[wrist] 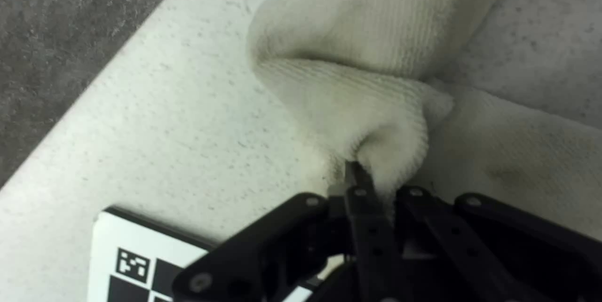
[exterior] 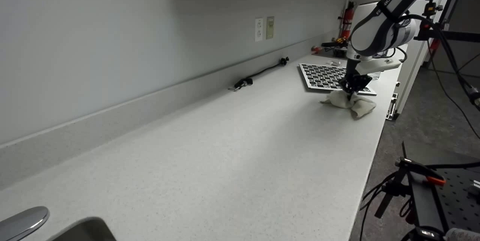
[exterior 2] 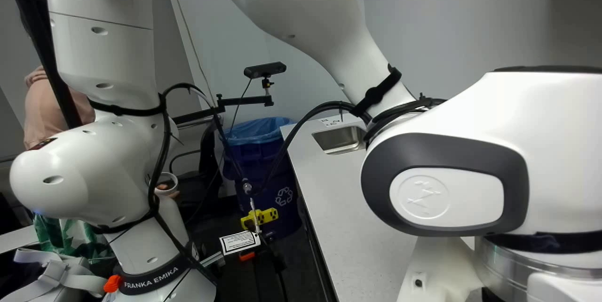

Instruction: Wipe the counter top using the cloth

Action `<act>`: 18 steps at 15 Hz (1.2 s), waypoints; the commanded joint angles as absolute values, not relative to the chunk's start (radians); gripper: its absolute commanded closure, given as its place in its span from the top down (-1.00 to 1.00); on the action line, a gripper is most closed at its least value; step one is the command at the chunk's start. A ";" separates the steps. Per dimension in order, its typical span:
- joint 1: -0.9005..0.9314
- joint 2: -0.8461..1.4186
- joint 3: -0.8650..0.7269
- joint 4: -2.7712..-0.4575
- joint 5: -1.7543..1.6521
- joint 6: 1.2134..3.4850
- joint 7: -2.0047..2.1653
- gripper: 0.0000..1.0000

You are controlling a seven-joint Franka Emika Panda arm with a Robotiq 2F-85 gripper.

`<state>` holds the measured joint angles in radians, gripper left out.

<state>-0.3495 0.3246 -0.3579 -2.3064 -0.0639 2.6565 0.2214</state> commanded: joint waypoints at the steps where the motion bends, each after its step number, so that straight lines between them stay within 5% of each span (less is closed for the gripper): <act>1: -0.313 0.387 -0.305 -2.217 -0.022 2.665 0.192 -0.96; 9: -0.232 0.487 -0.164 -2.054 0.023 2.660 0.172 -0.96; 18: -0.295 0.461 -0.282 -2.104 -0.008 2.677 0.128 -0.96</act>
